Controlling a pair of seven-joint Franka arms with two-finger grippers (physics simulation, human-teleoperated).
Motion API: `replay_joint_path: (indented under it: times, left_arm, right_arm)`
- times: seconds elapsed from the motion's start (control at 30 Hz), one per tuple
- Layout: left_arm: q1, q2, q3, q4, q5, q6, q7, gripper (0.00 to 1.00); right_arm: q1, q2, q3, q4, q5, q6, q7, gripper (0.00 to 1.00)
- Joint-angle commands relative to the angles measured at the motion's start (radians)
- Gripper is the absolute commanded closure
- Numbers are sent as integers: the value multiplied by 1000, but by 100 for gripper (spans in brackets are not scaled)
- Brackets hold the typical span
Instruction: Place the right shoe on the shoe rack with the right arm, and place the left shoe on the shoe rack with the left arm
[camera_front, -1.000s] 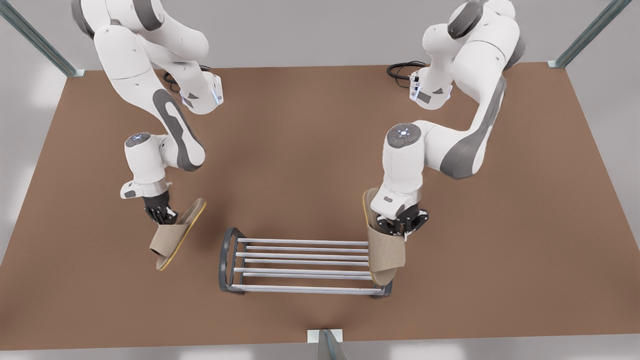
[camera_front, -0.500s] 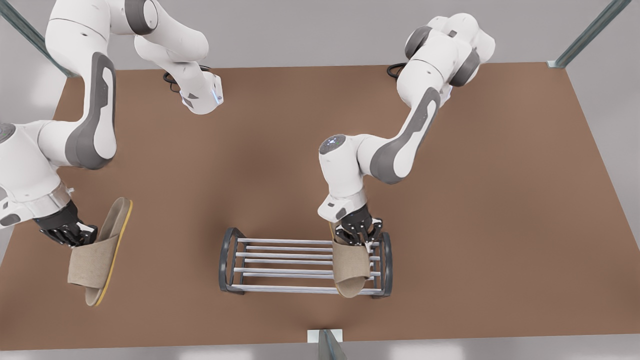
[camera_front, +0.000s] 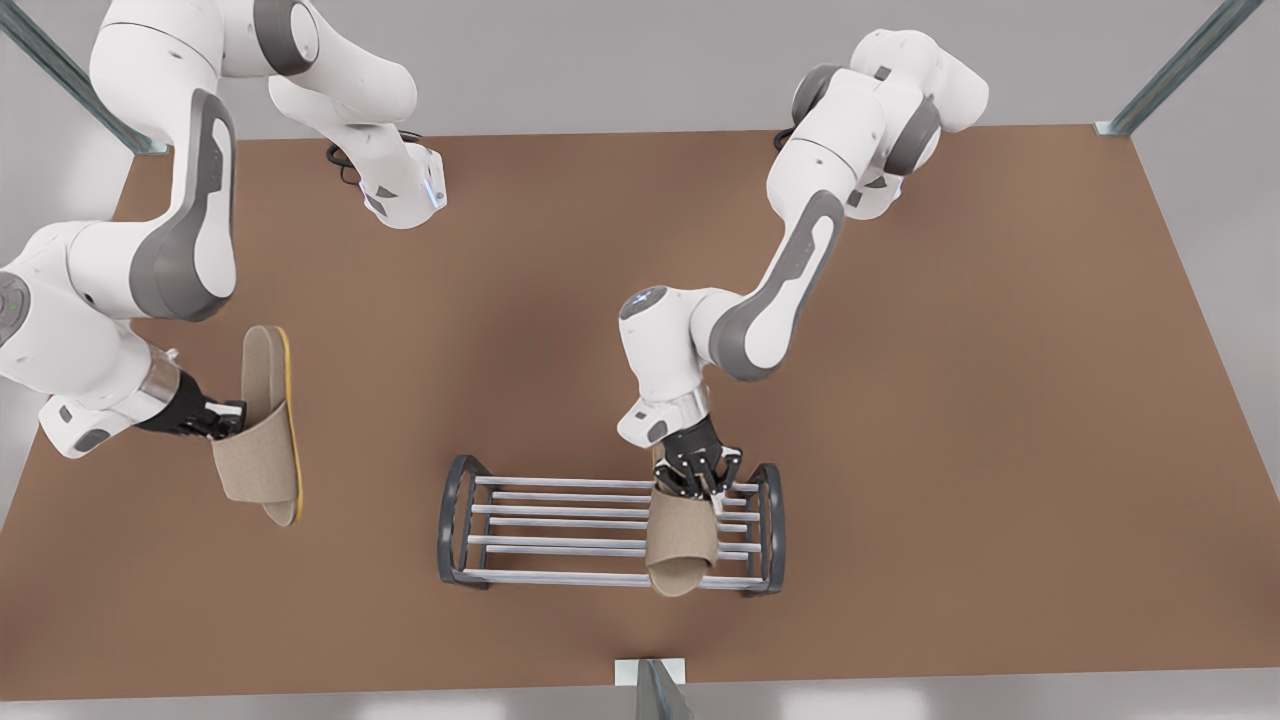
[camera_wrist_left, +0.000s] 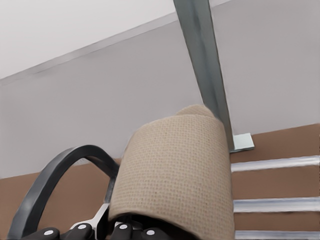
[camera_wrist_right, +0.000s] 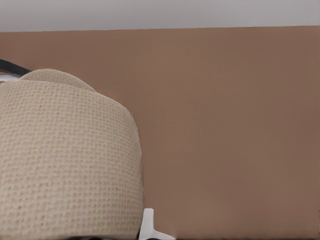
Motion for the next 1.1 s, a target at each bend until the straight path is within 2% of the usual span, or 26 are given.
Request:
replay_joint_path:
  times: [0.0,0.03,0.17,0.23,0.27,0.3,0.33,0.37,0.4,0.47,0.53,0.57,0.6,0.63,0.67,0.73,0.8,0.83,0.9,1.07]
  left_arm:
    - [-1,-7,0,-17,49,11,-50,9]
    - [-3,-19,0,-35,57,9,-44,0]
    - [-14,-45,0,-81,59,-3,-44,0]
    - [-26,-148,-8,-220,57,-6,-44,0]
    - [-40,-198,-17,-262,51,-47,-40,0]
    - [-37,-237,-106,-259,26,-182,-39,0]
    - [-27,-290,-140,-250,-107,-285,-36,0]
    - [17,-385,-131,-221,-343,-483,128,0]
    - [123,-419,-134,-147,-464,-651,326,0]
    - [328,-430,-138,-138,-584,-753,634,0]
    - [520,-432,-137,-133,-676,-819,887,0]
    - [585,-435,-122,-126,-817,-827,914,0]
    - [623,-522,-97,-158,-922,-825,911,0]
    - [675,-654,-122,-297,-919,-775,932,0]
    - [694,-847,-145,-621,-917,-477,924,0]
    - [707,-781,-143,-598,-914,-511,885,0]
    - [704,-651,-143,-446,-893,-550,799,0]
    - [721,-622,-143,-435,-896,-604,794,0]
    - [746,-588,-143,-445,-896,-618,796,0]
    - [750,-547,-143,-418,-879,-586,796,0]
  right_arm:
    - [-19,0,-1,-4,-4,-68,-31,79]
    - [-28,-1,-1,-6,-3,-70,-21,79]
    - [-13,3,3,6,-6,-56,-24,79]
    - [47,52,0,29,-17,-50,-1,79]
    - [53,89,-4,69,-18,-50,1,79]
    - [56,134,-7,124,-20,-50,42,79]
    - [71,167,-7,170,-34,-50,90,79]
    - [88,192,-7,213,-34,-50,131,79]
    - [107,192,-10,220,-34,-51,143,79]
    - [139,194,-12,253,-37,-55,211,79]
    - [225,276,-102,373,-49,-51,285,79]
    - [246,305,-130,410,-49,-45,286,79]
    - [263,332,-130,444,-49,-9,349,79]
    - [288,339,-132,448,-49,25,406,79]
    - [306,341,-132,450,-47,62,478,79]
    - [358,341,-147,450,-49,120,597,79]
    - [404,341,-167,450,-49,186,690,79]
    - [424,347,-175,450,-49,218,708,79]
    - [484,365,-219,450,-49,274,754,79]
    - [591,385,-250,450,-49,332,887,79]
